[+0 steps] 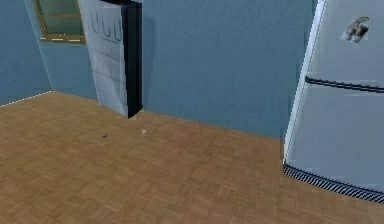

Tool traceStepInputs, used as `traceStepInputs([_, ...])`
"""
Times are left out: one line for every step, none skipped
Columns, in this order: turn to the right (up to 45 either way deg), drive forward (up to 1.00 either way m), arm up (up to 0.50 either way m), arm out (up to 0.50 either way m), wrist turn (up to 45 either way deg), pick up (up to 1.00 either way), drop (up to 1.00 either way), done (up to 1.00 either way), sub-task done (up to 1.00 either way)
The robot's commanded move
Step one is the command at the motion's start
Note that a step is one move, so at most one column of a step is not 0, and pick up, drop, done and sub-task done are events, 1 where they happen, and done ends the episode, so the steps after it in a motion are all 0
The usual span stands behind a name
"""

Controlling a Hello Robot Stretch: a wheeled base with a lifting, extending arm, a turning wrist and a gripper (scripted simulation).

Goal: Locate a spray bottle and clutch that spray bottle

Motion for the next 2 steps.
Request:
traceStepInputs([0.0, 0.0, 0.1, 0.0, 0.0, 0.0, 0.0, 0.0, 0.0])
traceStepInputs([0.0, 0.0, 0.0, 0.0, 0.0, 0.0, 0.0, 1.0, 0.0])
